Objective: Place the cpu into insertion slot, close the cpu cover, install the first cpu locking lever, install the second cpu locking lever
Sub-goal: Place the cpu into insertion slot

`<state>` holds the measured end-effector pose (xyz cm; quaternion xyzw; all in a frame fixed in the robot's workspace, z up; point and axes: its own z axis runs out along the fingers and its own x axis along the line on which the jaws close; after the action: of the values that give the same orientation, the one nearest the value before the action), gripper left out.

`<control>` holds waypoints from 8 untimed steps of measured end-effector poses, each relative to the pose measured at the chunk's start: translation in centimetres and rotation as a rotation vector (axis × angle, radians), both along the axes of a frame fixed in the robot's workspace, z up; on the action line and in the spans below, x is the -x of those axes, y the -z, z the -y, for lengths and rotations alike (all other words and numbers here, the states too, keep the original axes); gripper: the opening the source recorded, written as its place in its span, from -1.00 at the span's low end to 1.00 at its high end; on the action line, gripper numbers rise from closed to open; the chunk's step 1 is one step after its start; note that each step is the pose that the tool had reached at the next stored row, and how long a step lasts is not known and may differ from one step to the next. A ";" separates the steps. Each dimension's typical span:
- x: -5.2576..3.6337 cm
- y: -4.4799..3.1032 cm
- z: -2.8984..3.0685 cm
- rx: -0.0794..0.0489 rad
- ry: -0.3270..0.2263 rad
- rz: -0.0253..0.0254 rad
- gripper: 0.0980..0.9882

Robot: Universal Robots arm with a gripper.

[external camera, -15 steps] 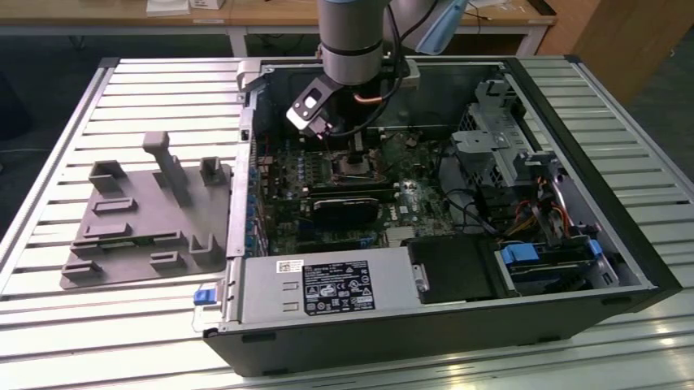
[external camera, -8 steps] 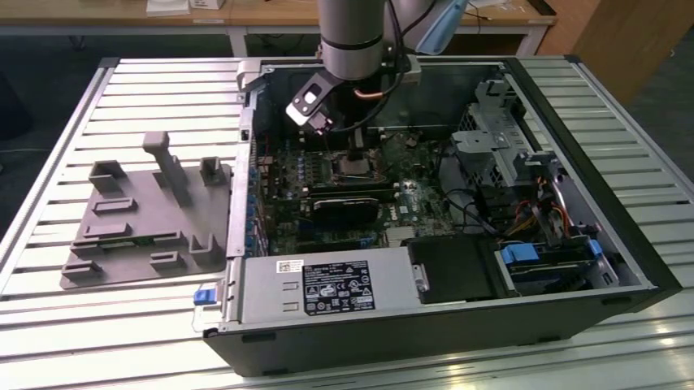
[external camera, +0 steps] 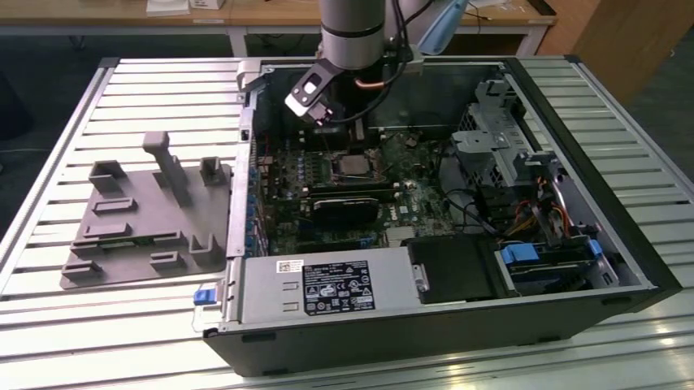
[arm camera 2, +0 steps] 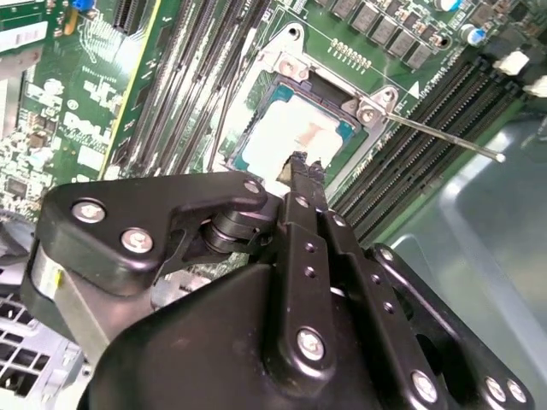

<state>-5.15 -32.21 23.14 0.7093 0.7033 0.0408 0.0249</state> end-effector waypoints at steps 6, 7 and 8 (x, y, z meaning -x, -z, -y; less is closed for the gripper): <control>0.00 -0.74 0.00 0.000 0.000 0.0003 -0.98; 0.00 -0.74 -0.01 0.000 0.000 0.0004 -0.98; 0.00 -0.82 0.00 0.000 0.000 0.0001 -0.98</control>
<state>-5.15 -32.21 23.96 0.7093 0.7033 0.0409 0.0249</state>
